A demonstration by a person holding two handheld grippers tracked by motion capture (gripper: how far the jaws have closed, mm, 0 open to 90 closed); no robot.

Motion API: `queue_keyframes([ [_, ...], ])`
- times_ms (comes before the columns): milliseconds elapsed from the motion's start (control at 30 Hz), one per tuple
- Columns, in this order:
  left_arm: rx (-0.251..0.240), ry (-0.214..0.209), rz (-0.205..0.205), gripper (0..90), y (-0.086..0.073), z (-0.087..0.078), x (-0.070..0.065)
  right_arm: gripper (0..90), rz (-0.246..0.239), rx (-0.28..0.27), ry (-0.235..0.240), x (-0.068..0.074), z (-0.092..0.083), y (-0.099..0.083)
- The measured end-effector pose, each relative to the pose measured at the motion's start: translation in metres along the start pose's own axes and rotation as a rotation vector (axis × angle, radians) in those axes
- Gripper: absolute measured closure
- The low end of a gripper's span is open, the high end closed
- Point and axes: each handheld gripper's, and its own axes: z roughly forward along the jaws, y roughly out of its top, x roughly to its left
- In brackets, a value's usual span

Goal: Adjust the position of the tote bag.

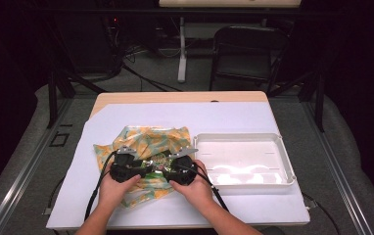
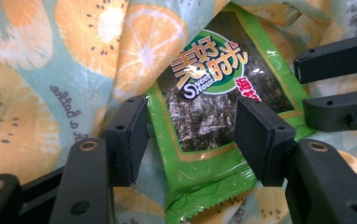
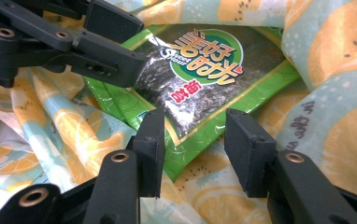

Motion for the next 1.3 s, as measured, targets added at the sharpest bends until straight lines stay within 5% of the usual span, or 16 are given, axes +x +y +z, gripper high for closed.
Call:
queue_keyframes([
  [400,0.027,-0.026,-0.031,47.0,-0.001,0.000,0.000,73.5,-0.008,0.009,-0.026,-0.005,-0.001,-0.001],
  [833,0.024,-0.106,-0.110,43.3,-0.002,0.008,0.009,74.9,-0.011,-0.011,-0.037,-0.004,0.000,-0.004],
  [1300,0.012,-0.139,-0.155,44.8,-0.001,0.007,0.012,75.3,-0.019,-0.009,-0.044,-0.004,-0.001,-0.005],
])
